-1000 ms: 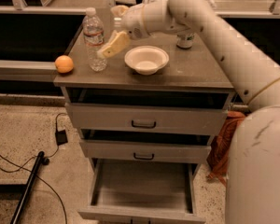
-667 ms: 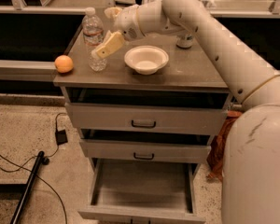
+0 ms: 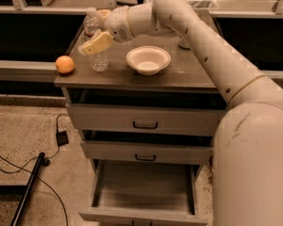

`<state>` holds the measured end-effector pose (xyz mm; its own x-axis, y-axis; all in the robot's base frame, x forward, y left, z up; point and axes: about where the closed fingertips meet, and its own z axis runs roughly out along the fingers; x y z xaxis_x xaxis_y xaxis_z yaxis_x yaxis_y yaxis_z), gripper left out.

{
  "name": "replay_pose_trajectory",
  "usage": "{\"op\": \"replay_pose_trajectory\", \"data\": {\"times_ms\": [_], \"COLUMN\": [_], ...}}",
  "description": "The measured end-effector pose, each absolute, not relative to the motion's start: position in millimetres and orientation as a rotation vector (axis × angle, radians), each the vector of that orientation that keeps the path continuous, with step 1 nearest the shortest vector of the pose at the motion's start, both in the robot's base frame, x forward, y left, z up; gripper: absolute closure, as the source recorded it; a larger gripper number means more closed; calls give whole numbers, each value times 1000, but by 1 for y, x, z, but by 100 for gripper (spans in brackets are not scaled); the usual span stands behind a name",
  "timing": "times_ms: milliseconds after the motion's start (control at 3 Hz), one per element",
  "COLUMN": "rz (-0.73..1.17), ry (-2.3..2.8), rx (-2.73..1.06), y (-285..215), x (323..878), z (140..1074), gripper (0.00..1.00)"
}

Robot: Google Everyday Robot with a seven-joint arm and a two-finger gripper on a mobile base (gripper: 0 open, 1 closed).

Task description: Place water bottle into bottom drawer

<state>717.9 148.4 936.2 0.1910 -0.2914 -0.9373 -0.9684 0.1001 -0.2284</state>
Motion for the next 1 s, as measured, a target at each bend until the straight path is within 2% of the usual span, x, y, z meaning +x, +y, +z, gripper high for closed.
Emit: {"op": "replay_pose_trajectory", "data": {"times_ms": [667,1000], "rz": [814,811], "ry": [1255,1137], "rx": [-1406,-1454], "y": [157,126], "x": [722,697], "z": [944,949], "gripper": [66,89]}}
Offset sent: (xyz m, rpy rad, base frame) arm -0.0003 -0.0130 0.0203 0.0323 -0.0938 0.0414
